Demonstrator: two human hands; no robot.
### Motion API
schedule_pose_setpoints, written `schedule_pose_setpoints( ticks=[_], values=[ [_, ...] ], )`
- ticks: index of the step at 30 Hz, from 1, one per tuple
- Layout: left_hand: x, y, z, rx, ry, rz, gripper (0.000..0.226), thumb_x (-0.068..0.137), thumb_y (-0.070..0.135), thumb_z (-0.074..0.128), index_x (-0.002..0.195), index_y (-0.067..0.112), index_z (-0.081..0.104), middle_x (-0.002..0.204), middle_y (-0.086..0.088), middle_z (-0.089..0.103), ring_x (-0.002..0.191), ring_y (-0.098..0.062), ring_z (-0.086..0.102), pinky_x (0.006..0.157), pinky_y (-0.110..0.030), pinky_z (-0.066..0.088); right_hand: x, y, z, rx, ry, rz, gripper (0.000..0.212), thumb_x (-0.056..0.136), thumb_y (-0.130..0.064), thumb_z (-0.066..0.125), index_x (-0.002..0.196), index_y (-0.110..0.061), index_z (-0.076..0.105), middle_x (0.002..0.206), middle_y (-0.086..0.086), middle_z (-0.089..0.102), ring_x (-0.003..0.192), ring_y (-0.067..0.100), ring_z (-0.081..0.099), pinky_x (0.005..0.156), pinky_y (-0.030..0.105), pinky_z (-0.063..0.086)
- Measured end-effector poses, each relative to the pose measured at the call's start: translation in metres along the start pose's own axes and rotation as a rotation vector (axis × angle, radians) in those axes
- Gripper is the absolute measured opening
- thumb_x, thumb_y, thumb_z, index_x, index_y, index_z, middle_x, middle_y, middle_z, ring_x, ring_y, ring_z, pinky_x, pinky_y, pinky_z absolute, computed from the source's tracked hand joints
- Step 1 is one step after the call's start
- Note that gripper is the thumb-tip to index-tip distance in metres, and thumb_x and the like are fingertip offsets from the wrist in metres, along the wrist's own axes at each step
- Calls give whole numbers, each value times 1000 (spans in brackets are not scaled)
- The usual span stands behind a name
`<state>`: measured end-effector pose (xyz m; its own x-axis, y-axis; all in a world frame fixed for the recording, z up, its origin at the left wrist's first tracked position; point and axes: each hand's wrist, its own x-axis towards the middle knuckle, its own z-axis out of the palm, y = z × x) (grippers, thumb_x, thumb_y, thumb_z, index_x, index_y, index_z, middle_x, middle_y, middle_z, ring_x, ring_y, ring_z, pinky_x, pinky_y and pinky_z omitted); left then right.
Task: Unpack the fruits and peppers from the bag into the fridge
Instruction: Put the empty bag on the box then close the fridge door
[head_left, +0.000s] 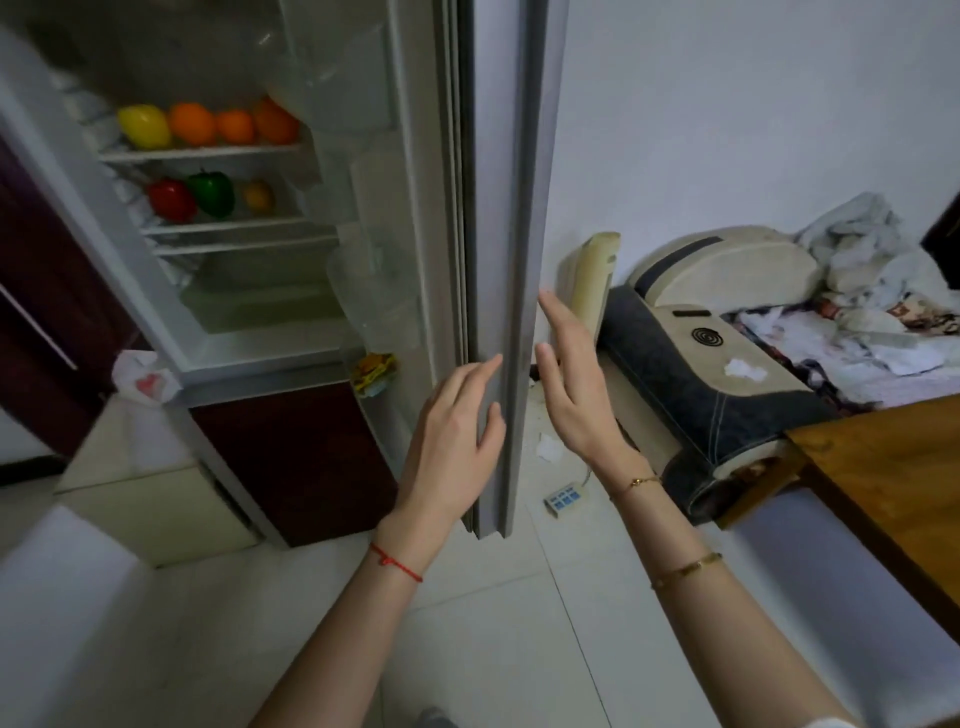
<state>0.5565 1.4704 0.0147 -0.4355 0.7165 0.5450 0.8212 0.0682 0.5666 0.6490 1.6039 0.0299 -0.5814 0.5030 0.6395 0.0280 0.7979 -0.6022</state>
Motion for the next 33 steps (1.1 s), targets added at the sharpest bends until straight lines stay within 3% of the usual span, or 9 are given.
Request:
schedule_pose_setpoints(
  ticks=[4, 8, 13, 23, 33],
  values=[
    [-16, -4, -20, 7, 66, -65, 51, 98, 16, 50, 147, 20, 38, 139, 4, 49, 127, -7, 49, 106, -24, 41, 9, -21, 27, 17, -74, -146, 53, 104, -7, 39, 153, -8, 20, 161, 1, 19, 151, 15, 17, 123, 45, 18],
    [-31, -17, -45, 19, 145, -111, 48, 97, 12, 53, 144, 16, 43, 134, 1, 53, 123, -8, 51, 104, -19, 41, 13, -39, 60, 66, -138, -204, 55, 103, -7, 40, 153, -2, 19, 162, 10, 18, 151, 21, 15, 122, 48, 18],
    [-48, -42, -79, 78, 213, -189, 45, 96, 14, 54, 141, 16, 47, 130, 0, 55, 118, -4, 52, 99, -1, 33, 14, -65, 100, 105, -206, -243, 57, 103, -11, 40, 154, -5, 17, 164, 8, 14, 152, 23, 9, 123, 49, 15],
    [-76, -119, -154, 131, 329, -307, 49, 97, 19, 54, 144, 15, 42, 133, 1, 51, 120, -8, 51, 103, -28, 46, 26, -126, 199, 163, -312, -279, 58, 104, -19, 39, 156, -9, 14, 165, 2, 7, 153, 18, 4, 124, 44, 13],
    [-76, -234, -251, 163, 238, -343, 65, 97, 22, 56, 154, 23, 23, 136, -4, 53, 122, -10, 51, 102, -27, 45, 57, -184, 326, 72, -225, -336, 69, 100, -19, 56, 154, -3, 16, 164, 6, 10, 153, 22, 4, 125, 40, 13]
  ],
)
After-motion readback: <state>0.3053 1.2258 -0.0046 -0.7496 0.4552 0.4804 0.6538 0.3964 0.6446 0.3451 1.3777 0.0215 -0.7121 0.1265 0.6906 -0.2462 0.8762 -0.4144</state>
